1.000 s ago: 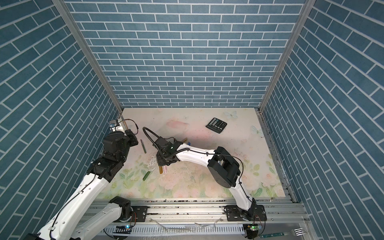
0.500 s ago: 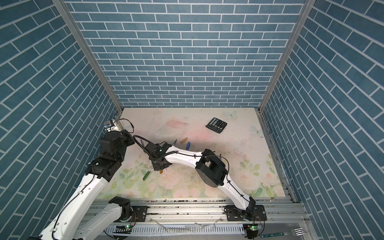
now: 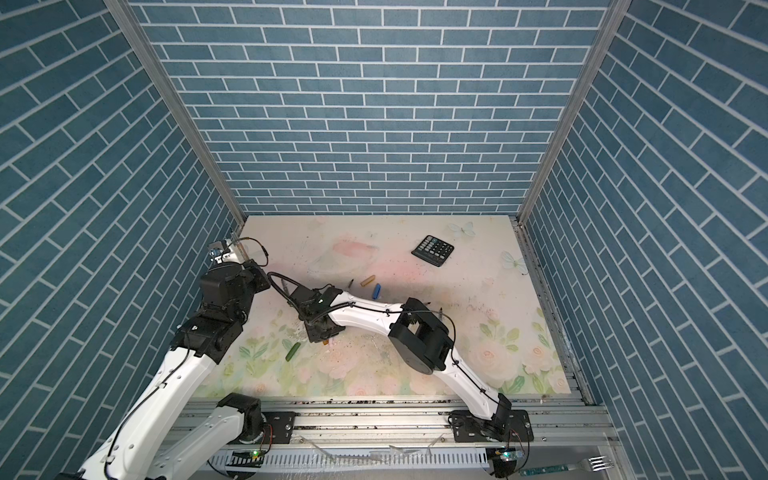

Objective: Insert the pens into the pen caps
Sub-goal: 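Move the right gripper over the orange cap while the left gripper holds the pen, then close the right gripper on the orange cap and lift it off the table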

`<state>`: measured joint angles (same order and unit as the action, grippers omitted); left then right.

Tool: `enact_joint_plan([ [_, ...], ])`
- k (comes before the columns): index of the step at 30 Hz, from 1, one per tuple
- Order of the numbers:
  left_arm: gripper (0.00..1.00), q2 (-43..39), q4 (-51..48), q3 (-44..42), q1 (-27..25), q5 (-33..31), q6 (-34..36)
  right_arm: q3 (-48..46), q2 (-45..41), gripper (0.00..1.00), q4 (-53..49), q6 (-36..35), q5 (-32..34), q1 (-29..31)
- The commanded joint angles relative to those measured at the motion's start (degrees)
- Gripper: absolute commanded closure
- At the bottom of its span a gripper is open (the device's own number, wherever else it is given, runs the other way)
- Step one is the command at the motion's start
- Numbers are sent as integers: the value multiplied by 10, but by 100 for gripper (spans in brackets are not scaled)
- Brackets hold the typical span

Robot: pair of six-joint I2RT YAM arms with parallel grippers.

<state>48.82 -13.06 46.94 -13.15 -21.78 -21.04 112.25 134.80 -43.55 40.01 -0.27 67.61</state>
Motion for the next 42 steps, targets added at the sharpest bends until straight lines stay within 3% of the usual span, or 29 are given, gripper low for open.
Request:
enact_joint_plan([
  [1, 100, -1, 4, -7, 3, 3, -1, 21, 22, 76, -26, -12, 2, 2],
  [12, 100, 1, 8, -8, 3, 9, 2, 37, 39, 77, -32, -19, 2, 3],
  [29, 100, 5, 15, -9, 5, 25, 5, -24, -73, 78, 18, -21, 42, -1],
  [37, 100, 9, 21, -10, 4, 49, 8, -162, -178, 78, 66, -1, 57, -39],
  [42, 100, 21, 54, -15, 3, 133, 16, -308, -256, 78, 109, 12, 55, -86],
])
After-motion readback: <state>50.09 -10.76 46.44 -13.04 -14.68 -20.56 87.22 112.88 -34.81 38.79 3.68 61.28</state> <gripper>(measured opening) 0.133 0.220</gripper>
